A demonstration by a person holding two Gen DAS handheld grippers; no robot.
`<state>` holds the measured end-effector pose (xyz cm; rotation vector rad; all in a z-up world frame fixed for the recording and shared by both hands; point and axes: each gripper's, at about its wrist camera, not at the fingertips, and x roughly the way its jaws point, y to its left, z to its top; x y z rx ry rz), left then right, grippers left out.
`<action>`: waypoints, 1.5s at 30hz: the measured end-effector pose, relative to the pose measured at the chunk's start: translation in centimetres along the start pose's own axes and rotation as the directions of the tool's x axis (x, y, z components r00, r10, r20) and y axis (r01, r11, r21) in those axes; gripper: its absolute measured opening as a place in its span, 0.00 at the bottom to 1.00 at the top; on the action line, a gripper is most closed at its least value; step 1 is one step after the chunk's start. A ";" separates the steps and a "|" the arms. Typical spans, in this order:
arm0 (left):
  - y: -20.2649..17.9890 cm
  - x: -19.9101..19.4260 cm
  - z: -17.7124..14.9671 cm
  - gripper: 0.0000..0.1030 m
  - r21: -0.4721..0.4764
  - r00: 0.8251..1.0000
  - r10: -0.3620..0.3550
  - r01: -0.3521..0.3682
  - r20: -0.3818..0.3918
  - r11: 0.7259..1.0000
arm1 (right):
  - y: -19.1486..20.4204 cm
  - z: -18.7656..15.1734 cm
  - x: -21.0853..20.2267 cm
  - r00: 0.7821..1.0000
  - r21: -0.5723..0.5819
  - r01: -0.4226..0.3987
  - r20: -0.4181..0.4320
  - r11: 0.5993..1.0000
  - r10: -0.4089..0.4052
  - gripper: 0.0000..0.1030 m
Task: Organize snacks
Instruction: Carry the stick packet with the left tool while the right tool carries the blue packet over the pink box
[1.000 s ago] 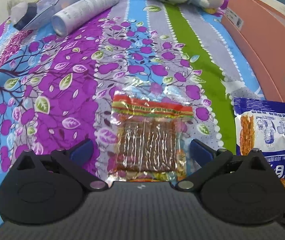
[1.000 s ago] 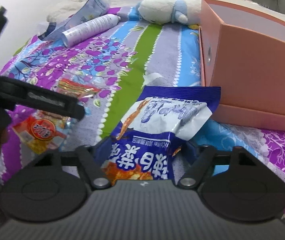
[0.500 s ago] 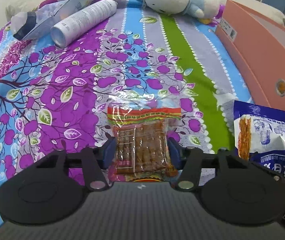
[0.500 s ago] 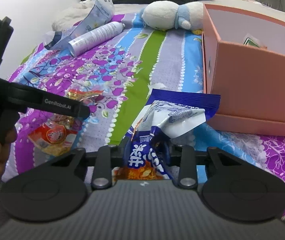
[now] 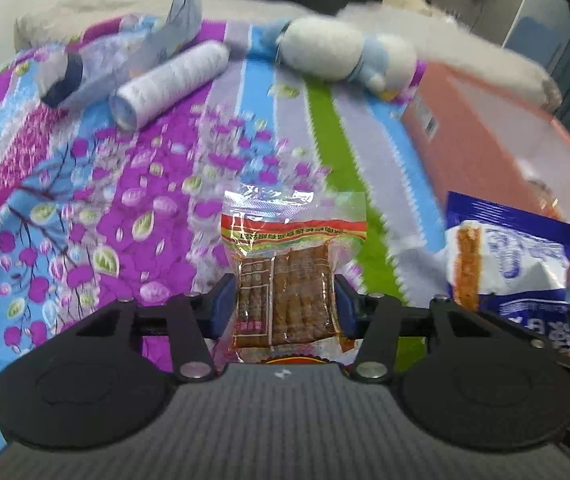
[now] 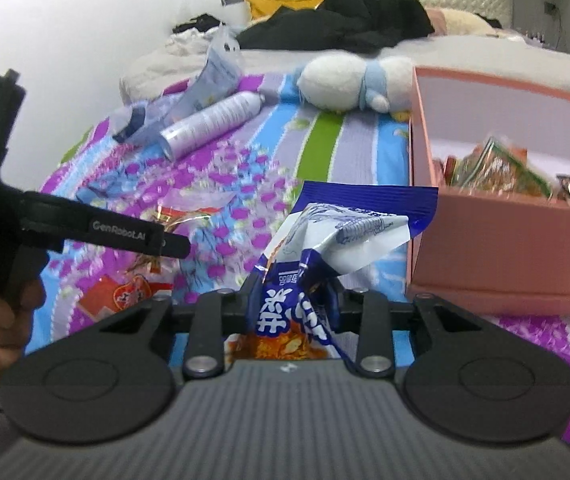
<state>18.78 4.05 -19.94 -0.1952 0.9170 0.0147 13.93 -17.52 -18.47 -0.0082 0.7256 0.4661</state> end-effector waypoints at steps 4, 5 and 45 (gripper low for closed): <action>-0.8 -2.3 1.7 0.55 0.002 0.998 -0.029 0.029 0.055 1.000 | 0.1 1.9 -1.3 0.999 0.007 0.003 0.046 1.000 -0.004 0.33; -1.1 -2.8 2.2 0.55 0.011 0.997 -0.034 0.033 0.066 0.999 | 0.0 2.4 -1.6 0.998 0.009 0.006 0.057 1.000 -0.007 0.33; -22.8 6.6 16.6 0.55 0.242 0.956 -0.288 0.291 -0.047 0.926 | -19.9 10.3 -2.2 0.942 0.228 0.317 0.039 0.921 -0.334 0.33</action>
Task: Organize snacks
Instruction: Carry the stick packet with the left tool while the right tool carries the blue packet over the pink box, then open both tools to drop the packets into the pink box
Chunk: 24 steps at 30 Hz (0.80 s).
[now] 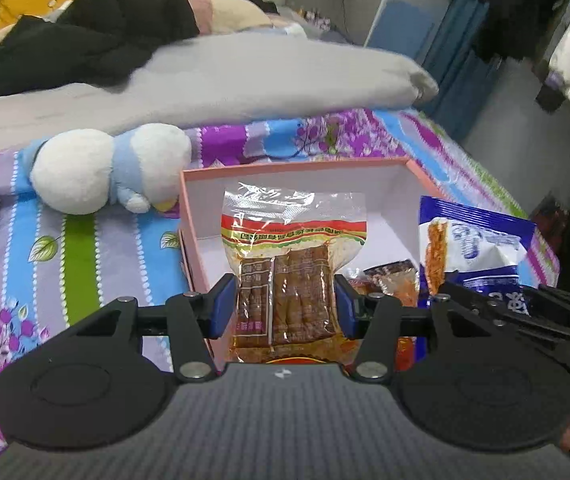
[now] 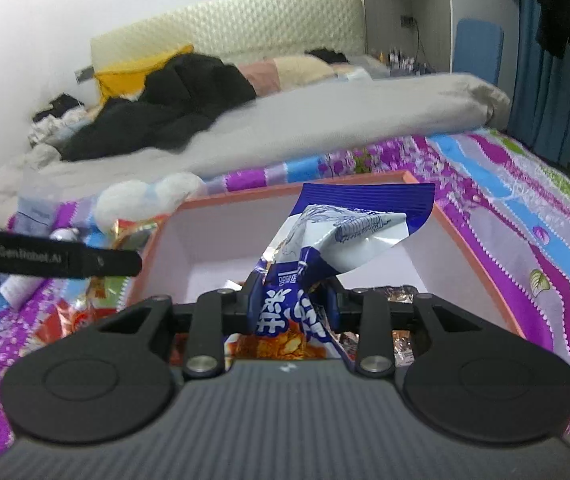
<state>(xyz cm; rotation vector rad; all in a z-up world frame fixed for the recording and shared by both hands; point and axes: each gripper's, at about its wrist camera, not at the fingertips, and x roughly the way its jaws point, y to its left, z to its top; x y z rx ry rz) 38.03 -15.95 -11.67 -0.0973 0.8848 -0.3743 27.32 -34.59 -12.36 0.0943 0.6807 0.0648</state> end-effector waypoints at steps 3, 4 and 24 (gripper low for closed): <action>-0.1 2.0 0.2 0.55 0.016 0.999 0.021 -0.020 -0.047 1.000 | -0.4 -0.4 2.0 0.998 0.010 0.000 -0.062 1.000 0.001 0.34; -0.2 2.4 0.2 0.55 0.027 0.998 0.029 -0.028 -0.057 0.999 | -0.4 -0.6 2.7 0.996 0.005 0.003 -0.085 1.000 -0.002 0.34; -2.4 -1.9 0.5 0.85 0.123 0.997 0.072 -0.076 0.043 0.989 | -1.7 -0.4 0.4 0.999 0.071 -0.036 -0.024 0.997 0.038 0.68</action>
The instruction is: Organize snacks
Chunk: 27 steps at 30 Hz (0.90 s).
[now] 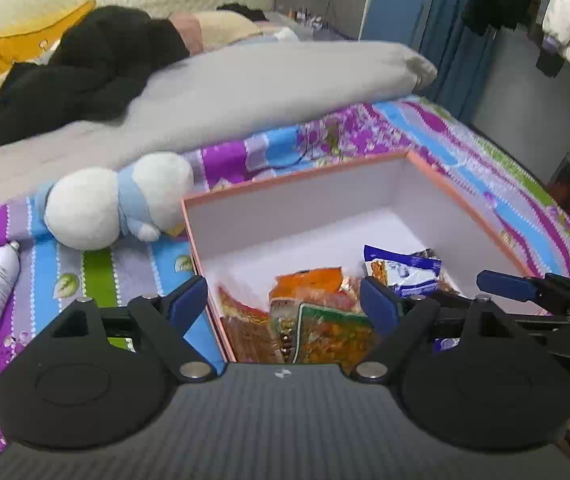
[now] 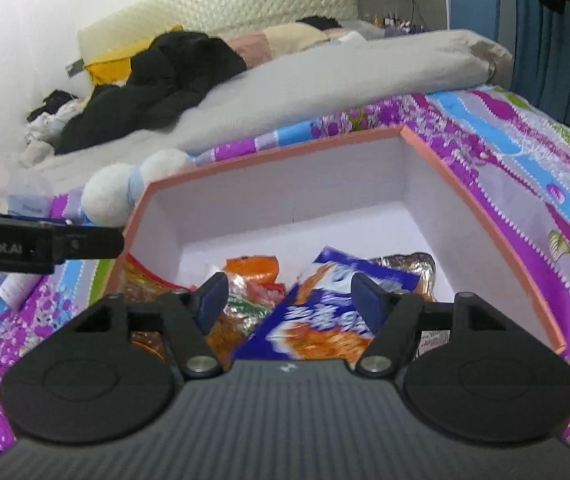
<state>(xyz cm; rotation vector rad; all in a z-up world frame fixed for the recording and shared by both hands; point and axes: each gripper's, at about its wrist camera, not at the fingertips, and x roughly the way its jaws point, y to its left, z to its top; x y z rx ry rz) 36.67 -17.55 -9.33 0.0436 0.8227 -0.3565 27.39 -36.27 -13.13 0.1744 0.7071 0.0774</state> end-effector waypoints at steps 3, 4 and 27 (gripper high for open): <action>-0.5 -2.4 0.4 0.87 0.003 0.999 -0.013 0.013 0.048 1.000 | 0.3 0.7 -2.1 0.999 -0.007 -0.002 0.053 1.000 0.003 0.68; -0.6 -3.3 0.6 0.90 0.007 0.998 -0.022 0.022 0.066 1.000 | 0.3 0.9 -2.9 0.997 -0.007 -0.003 0.076 1.000 0.004 0.68; -2.4 -17.5 -4.0 1.00 0.009 0.958 0.006 -0.009 0.288 1.000 | 3.2 -2.2 -16.0 0.944 -0.023 -0.030 0.328 0.999 0.036 0.68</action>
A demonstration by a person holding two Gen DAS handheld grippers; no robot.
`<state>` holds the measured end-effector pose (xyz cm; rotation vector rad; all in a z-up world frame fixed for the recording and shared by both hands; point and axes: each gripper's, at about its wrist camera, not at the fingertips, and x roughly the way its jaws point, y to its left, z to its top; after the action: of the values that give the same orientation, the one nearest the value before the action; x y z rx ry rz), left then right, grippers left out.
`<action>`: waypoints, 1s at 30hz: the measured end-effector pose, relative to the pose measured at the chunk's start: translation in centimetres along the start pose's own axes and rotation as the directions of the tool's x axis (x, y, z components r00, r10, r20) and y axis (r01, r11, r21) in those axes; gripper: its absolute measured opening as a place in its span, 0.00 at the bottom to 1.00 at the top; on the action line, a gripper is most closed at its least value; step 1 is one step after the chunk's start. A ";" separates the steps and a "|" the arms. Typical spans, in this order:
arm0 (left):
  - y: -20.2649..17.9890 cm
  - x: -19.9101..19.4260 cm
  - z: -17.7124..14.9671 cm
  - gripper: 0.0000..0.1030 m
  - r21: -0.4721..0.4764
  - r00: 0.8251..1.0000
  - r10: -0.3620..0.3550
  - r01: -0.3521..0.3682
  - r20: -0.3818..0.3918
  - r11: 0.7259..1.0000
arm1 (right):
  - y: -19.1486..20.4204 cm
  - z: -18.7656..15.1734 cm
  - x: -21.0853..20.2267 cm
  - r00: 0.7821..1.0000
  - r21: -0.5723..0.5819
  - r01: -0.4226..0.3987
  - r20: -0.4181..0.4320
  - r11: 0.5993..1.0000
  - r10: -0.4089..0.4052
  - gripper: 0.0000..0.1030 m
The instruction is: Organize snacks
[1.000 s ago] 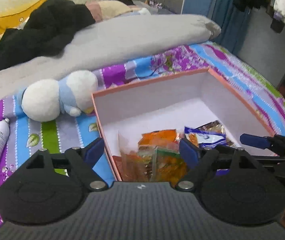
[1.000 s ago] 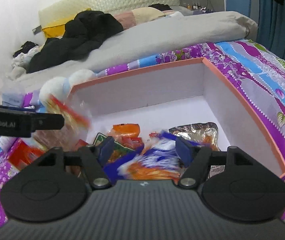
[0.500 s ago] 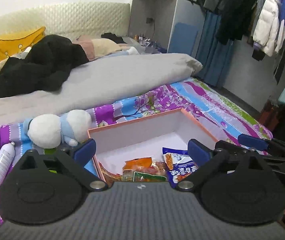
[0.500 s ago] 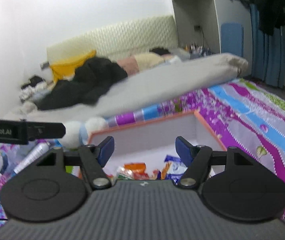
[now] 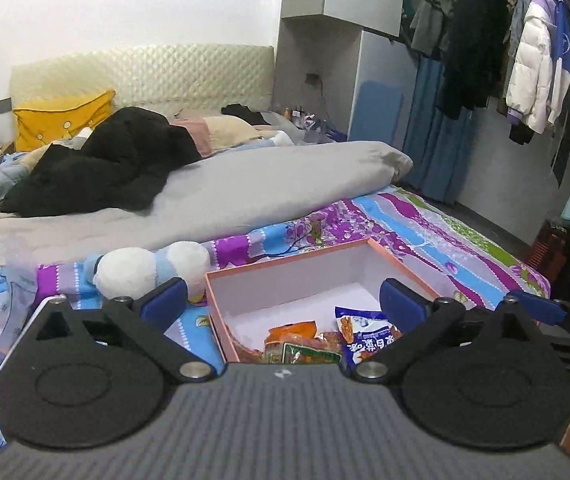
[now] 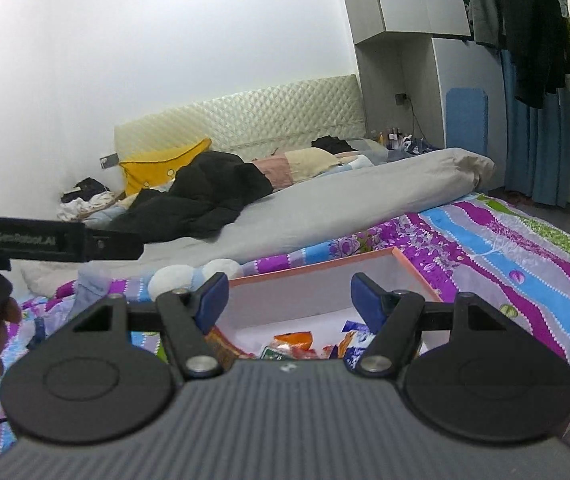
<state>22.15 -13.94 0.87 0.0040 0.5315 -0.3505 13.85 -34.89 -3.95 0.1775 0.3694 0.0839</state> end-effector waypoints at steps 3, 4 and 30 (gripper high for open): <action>-0.2 -1.1 -0.9 1.00 0.006 1.000 0.001 -0.001 -0.004 1.000 | 0.3 -0.5 -0.9 1.000 0.001 -0.005 0.002 1.000 0.005 0.68; -0.2 -1.4 -1.2 1.00 0.013 1.000 0.007 -0.007 -0.004 1.000 | 0.5 -0.7 -1.0 1.000 0.002 -0.005 0.000 1.000 0.005 0.68; 1.9 -5.5 -7.7 1.00 -0.009 0.996 0.065 -0.066 -0.066 0.998 | 1.8 -5.5 -4.0 0.998 -0.001 0.022 -0.066 1.000 -0.022 1.00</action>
<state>14.50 -9.67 -3.24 0.0223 0.5970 -0.2844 8.01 -32.72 -7.22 0.1710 0.4371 0.0680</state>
